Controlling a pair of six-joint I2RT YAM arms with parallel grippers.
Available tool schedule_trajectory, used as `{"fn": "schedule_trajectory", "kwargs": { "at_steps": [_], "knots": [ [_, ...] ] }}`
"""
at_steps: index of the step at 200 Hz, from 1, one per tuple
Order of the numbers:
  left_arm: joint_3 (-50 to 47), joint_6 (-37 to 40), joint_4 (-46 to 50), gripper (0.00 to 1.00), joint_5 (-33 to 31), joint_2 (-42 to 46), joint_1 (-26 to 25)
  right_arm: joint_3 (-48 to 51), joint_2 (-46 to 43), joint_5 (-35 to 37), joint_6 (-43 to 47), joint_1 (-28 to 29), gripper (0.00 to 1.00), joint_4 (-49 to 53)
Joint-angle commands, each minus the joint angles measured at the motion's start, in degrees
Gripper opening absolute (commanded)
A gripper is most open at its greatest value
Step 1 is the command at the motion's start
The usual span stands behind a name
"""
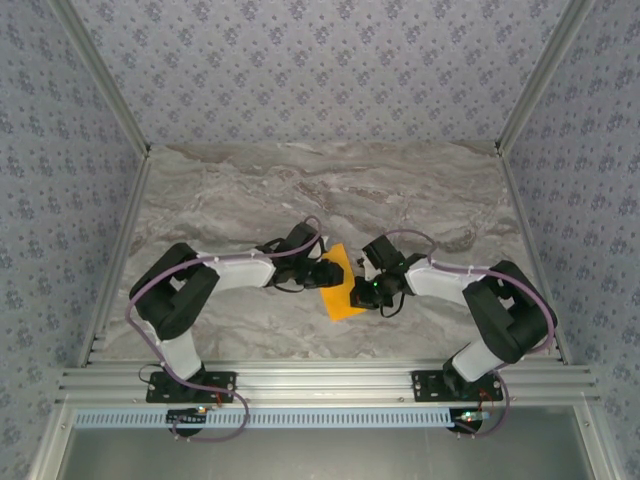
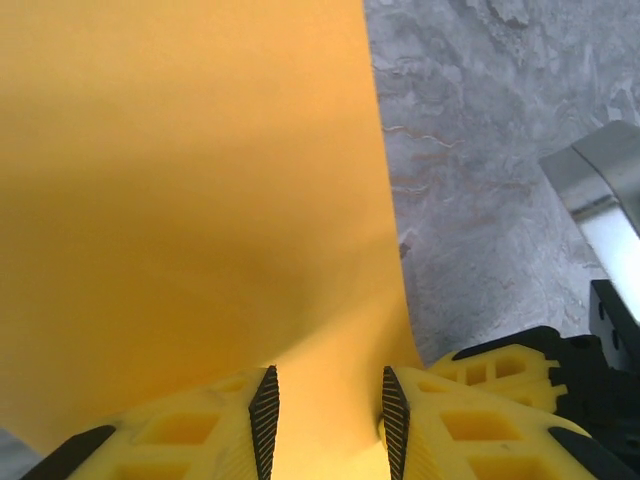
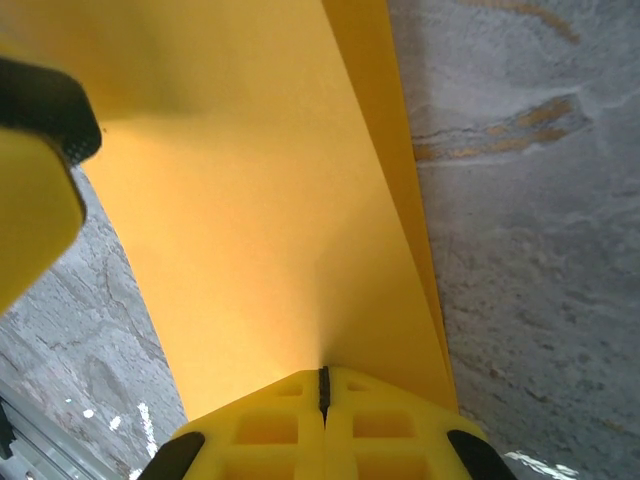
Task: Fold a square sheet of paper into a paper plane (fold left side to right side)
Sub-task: First fold the square sheet of paper in half at the center of the table.
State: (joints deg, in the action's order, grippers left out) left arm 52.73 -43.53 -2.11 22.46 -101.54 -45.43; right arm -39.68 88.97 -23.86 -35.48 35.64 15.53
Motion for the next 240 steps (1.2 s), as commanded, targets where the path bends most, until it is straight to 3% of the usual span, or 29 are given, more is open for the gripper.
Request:
{"fn": "schedule_trajectory", "kwargs": {
  "at_steps": [1, 100, 240],
  "knots": [
    [0.55, 1.6, 2.16, 0.35, -1.06, -1.33, 0.43, 1.46, 3.32, 6.6, 1.67, 0.4, 0.0, 6.31],
    [0.51, 3.46, 2.79, 0.36, -5.62, -4.67, 3.46, 0.96, 3.45, 9.8, 3.44, 0.4, 0.0, 11.64],
    [5.98, 8.36, 3.34, 0.36, -3.39, -10.02, 17.06, 3.1, 2.62, 9.09, 3.32, 0.45, 0.0, 11.49]
  ]
}}
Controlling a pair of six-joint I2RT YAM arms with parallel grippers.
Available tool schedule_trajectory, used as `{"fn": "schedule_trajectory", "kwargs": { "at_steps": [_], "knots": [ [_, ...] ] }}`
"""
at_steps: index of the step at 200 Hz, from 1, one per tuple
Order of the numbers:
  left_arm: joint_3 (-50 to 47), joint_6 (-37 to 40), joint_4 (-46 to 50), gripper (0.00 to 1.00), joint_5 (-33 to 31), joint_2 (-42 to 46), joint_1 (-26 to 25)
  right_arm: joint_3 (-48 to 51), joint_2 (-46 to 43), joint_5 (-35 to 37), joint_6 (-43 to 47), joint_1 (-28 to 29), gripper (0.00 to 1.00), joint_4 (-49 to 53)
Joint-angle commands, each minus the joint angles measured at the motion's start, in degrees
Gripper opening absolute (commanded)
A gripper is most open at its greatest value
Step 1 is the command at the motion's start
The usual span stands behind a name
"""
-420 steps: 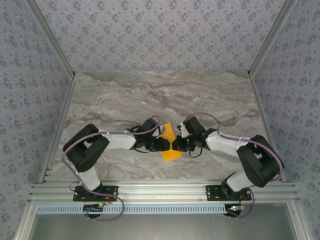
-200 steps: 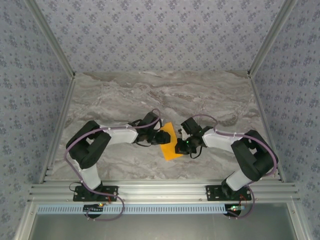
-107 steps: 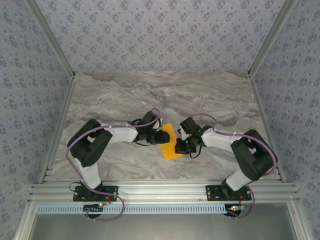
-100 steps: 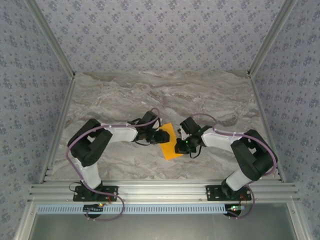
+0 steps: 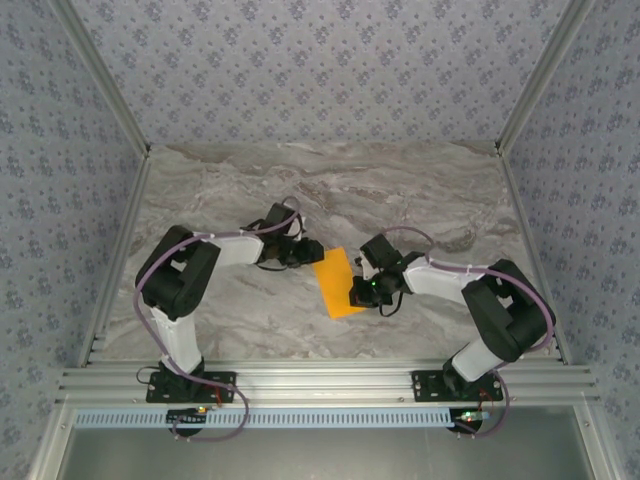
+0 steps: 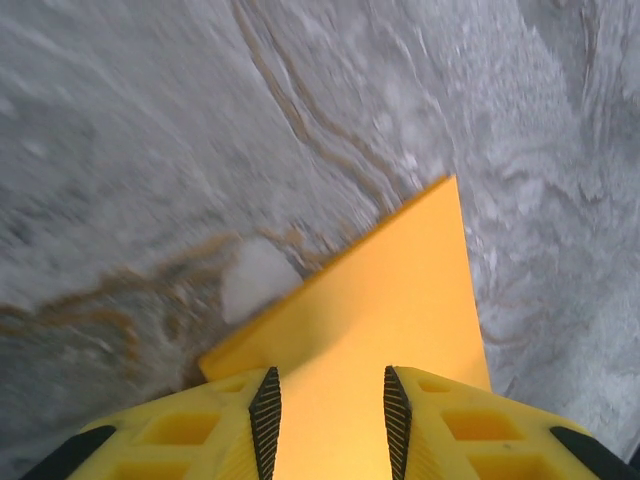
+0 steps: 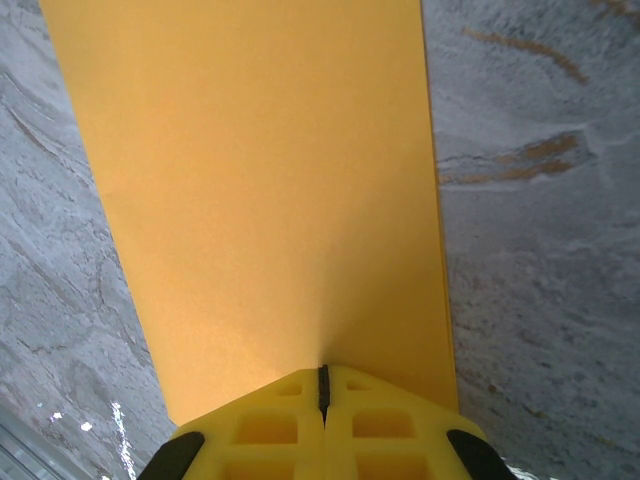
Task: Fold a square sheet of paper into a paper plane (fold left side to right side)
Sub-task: First fold the square sheet of paper in half at the center of the table, then rotate the paper at the center of the table.
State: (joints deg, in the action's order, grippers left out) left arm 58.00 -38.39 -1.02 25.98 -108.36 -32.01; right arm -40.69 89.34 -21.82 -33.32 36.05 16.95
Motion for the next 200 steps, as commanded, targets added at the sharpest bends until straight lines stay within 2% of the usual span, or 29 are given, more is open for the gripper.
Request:
{"fn": "schedule_trajectory", "kwargs": {
  "at_steps": [1, 50, 72, 93, 125, 160, 184, 200],
  "knots": [
    [0.71, 3.23, 2.25, 0.36, -6.91, -3.23, 3.72, 4.11, 2.2, 6.97, 1.15, 0.05, 0.0, 10.05],
    [1.99, 3.59, 2.2, 0.36, -4.93, -3.54, 6.35, 4.91, -0.07, 3.57, 0.38, 0.78, 0.0, 6.17],
    [0.29, 3.43, 1.6, 0.38, -4.53, 0.27, 6.36, 3.73, -1.98, 2.93, -0.26, 1.88, 0.0, 3.81],
    [-3.73, 2.69, 0.47, 0.41, -4.84, 6.82, 6.35, 0.18, -4.08, 4.8, 0.68, 3.0, 0.05, 4.75],
    [-12.46, 0.99, -0.74, 0.46, -6.4, 19.63, 5.88, -6.2, -7.13, 12.38, 3.48, 5.04, 0.27, 10.64],
    [-21.63, -1.45, 0.29, 0.51, -8.98, 32.53, 4.68, -8.09, -7.23, 20.11, 3.69, 6.42, 0.54, 16.28],
    [-27.06, -3.59, 1.1, 0.54, -10.87, 40.63, 4.43, -8.71, -5.06, 23.71, 0.94, 7.68, 0.83, 19.6],
    [-29.17, -3.98, 2.89, 0.55, -12.18, 44.82, 4.45, -9.19, -3.54, 24.29, -0.16, 9.06, 0.94, 20.23]
  ]
}}
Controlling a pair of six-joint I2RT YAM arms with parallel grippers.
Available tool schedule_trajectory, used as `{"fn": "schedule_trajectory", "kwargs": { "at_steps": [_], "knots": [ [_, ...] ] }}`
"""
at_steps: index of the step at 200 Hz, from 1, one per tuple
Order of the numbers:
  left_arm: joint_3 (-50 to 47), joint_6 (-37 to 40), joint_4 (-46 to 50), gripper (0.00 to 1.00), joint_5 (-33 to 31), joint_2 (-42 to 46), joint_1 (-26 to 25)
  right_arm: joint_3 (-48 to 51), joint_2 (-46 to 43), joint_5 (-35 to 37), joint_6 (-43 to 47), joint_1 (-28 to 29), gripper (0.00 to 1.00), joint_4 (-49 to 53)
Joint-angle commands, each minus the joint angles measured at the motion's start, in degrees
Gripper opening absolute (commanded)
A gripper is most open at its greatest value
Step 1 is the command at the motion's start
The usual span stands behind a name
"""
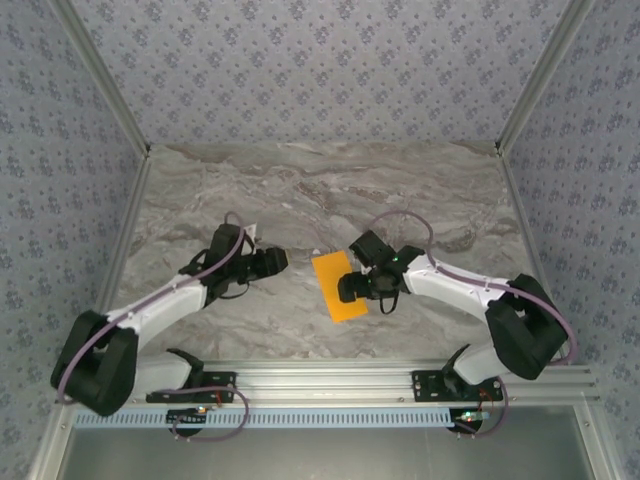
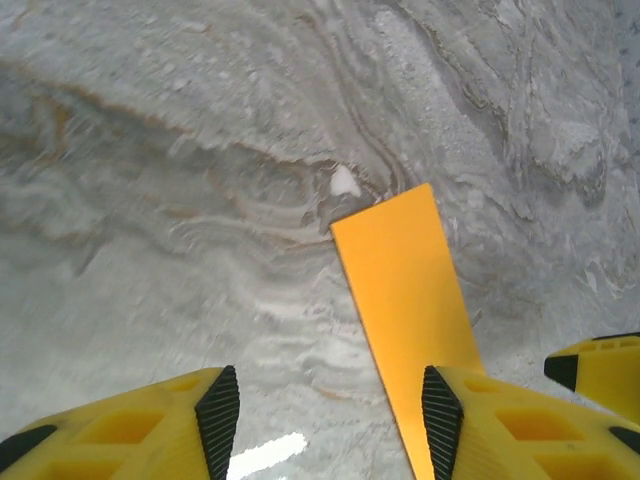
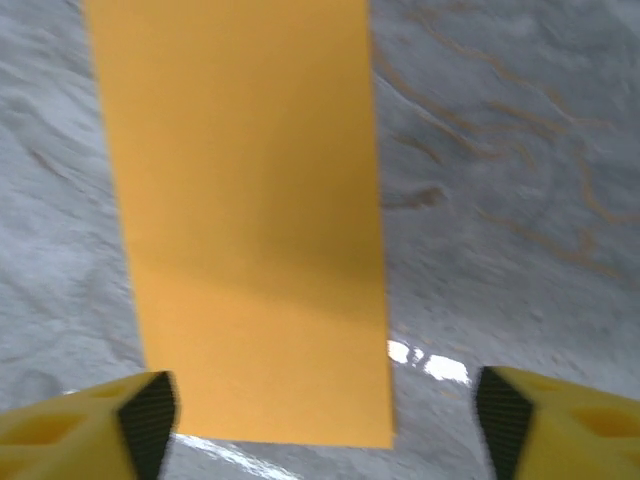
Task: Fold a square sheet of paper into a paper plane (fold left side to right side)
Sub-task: Rotate the paper at the center of the table.
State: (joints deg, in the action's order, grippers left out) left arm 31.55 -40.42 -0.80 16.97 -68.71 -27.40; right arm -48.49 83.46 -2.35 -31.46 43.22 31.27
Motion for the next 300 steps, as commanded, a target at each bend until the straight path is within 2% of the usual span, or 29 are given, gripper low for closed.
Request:
{"fn": "schedule_trajectory", "kwargs": {
  "at_steps": [1, 15, 49, 144, 179, 221, 259, 279, 300],
  "knots": [
    [-2.81, -1.99, 2.74, 0.55, -3.26, 5.43, -0.18, -1.41, 2.46, 4.81, -2.06, 2.01, 0.95, 5.91],
    [-3.71, -1.71, 4.8, 0.56, -4.49, 8.17, -0.16, -1.64, 3.67, 4.1, -3.09, 2.95, 1.0, 5.28],
    [-4.75, -1.41, 6.77, 0.57, -5.61, 11.44, -0.15, -1.65, 5.92, -0.09, -6.32, 4.72, 1.0, 1.17],
    [-5.11, -0.62, 7.21, 0.59, -5.75, 11.8, -0.14, -6.37, 10.35, -3.23, -10.37, 10.8, 1.0, 0.32],
    [-5.11, -0.28, 7.04, 0.59, -4.6, 11.76, -0.18, -8.1, 10.28, -3.96, -8.98, 12.03, 1.0, -0.35],
    [-5.0, 0.25, 6.55, 0.59, -2.23, 11.75, -0.14, -3.73, 5.38, -7.58, -6.35, 8.7, 1.0, -5.66],
    [-5.55, 0.29, 3.69, 0.59, 1.17, 12.01, -0.37, 1.66, 2.7, -19.36, -0.16, 1.12, 1.0, -14.76],
    [-5.4, 0.67, 2.83, 0.59, 2.34, 12.6, -0.81, 2.21, 2.07, -21.67, 3.78, -1.73, 0.99, -15.5],
    [-5.45, 0.79, 2.87, 0.59, 2.37, 13.35, -1.2, 3.55, 2.66, -27.25, 5.09, -6.16, 0.95, -18.49]
  ]
}}
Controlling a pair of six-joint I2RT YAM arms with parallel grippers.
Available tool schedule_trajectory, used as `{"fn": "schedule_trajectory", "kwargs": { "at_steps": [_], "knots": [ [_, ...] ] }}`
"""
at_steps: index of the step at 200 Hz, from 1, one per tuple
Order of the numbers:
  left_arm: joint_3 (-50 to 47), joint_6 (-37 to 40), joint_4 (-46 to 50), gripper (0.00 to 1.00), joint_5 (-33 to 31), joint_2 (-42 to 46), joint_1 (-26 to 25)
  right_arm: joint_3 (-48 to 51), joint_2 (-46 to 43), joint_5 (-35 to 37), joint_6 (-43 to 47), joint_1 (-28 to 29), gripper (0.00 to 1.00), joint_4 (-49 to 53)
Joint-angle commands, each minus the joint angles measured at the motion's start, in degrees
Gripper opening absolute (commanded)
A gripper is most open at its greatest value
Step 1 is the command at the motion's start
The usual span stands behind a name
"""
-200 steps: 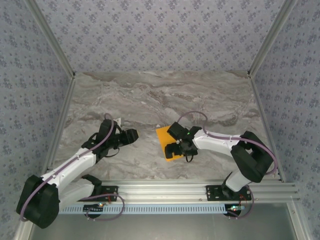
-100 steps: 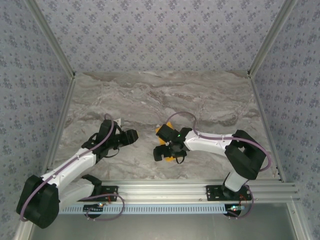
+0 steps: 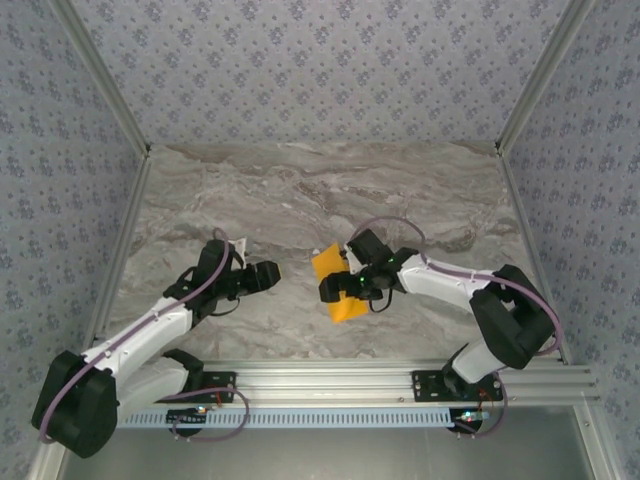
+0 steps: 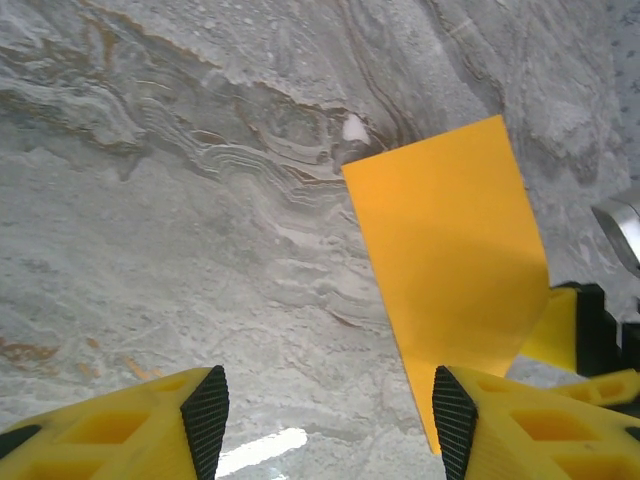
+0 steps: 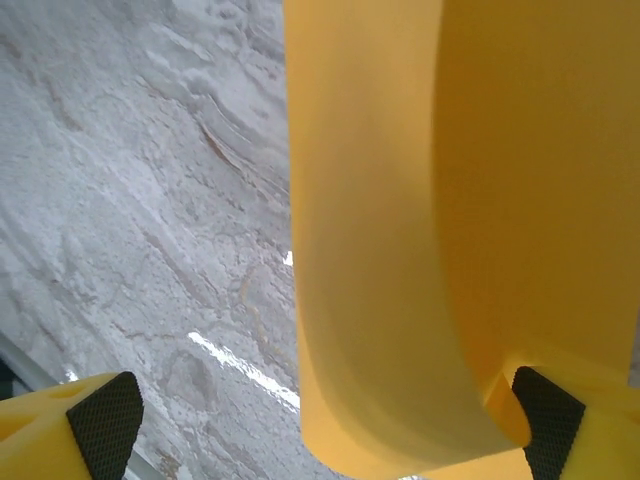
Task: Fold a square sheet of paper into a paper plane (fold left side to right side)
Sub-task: Rotate the paper at the center of the table, then pick up the paper from the center of the table, then place the paper at the center of the table.
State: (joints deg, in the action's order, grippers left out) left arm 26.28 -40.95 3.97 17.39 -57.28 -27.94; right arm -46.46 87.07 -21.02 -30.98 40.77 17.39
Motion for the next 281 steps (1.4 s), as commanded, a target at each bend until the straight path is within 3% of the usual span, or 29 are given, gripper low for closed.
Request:
{"fn": "schedule_trajectory", "kwargs": {
  "at_steps": [1, 43, 83, 126, 163, 223, 281],
  "knots": [
    [-0.18, 1.35, -1.83, 0.59, 1.95, 1.96, -0.68, 1.62, -0.94, -8.95, 4.66, -3.92, 0.95, -4.89],
    [0.05, 1.81, -0.76, 0.59, 1.34, 2.5, -0.82, 0.32, 1.38, -14.98, 7.79, -7.4, 0.86, -6.21],
    [0.26, 2.11, -0.28, 0.59, 1.16, 2.61, -0.8, -2.85, 6.36, -16.56, 7.08, -8.29, 0.68, -3.9],
    [0.7, 2.97, 0.74, 0.59, 1.11, 2.67, -0.94, -4.03, 7.46, -14.87, 3.55, -10.27, 0.4, -2.38],
    [0.85, 3.42, 0.69, 0.59, 1.62, 2.74, -1.01, -4.43, 5.63, -15.37, 2.22, -11.93, 0.0, -1.3],
    [1.57, 4.1, 0.34, 0.59, 1.7, 2.72, -1.54, -3.39, -2.7, -12.7, -2.23, -13.71, 0.0, -1.24],
    [2.53, 5.99, -0.01, 0.59, 1.78, 3.1, -3.14, -3.0, -0.93, -11.69, -7.14, -13.19, 0.0, -5.25]
  ]
}}
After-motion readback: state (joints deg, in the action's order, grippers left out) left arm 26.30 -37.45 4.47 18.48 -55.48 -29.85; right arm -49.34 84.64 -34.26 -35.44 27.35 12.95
